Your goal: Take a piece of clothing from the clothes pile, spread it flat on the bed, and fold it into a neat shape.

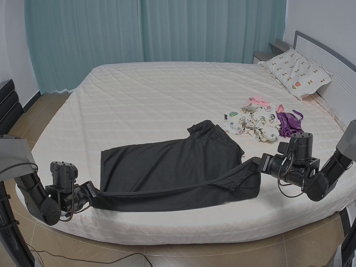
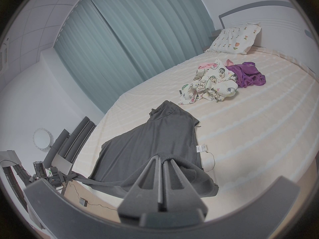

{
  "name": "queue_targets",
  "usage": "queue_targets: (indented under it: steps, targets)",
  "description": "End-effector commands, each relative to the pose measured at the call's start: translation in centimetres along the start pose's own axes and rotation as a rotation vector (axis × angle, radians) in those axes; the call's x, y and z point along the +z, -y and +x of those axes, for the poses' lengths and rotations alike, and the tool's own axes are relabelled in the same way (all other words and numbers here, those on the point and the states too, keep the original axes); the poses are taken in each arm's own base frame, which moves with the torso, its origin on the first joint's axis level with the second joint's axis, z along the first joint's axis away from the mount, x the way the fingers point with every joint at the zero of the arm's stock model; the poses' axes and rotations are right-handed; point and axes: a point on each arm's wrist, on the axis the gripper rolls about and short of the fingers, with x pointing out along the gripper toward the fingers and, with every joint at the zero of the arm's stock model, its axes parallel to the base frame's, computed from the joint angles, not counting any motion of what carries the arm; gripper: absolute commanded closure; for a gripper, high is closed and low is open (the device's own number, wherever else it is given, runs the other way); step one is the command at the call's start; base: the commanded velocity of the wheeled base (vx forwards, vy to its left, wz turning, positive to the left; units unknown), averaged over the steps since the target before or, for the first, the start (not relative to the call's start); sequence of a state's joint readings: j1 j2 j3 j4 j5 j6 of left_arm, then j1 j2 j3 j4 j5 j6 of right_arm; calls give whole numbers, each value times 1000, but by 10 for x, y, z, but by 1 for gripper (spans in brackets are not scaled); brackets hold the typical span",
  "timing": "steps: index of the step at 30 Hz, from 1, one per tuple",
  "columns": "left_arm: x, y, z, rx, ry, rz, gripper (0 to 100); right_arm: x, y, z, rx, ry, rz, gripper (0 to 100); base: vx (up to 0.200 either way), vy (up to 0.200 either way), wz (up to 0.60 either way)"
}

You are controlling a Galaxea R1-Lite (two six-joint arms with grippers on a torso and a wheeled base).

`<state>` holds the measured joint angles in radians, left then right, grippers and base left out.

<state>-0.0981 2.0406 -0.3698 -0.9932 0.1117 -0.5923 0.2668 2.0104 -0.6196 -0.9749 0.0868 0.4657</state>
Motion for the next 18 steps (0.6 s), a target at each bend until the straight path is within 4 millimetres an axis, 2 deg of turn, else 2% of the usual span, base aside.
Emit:
queue_targets:
  steps: [1,3,9,18]
  targets:
    - [7,0,3,-7,27,-17,100,1,-1,2,4,3,-2,100,0,0,0]
    - [9,-1,6,-3,31,-22,100,0,-1,3,3,2,-2,100,0,0,0]
    - [2,-6,32,30,-8,-22,100,-3,6,20,2,-16,4,100,0,0,0]
    - [2,-1,73,25,-8,-26,100,-6,16,47,-16,-20,13,100,0,0,0]
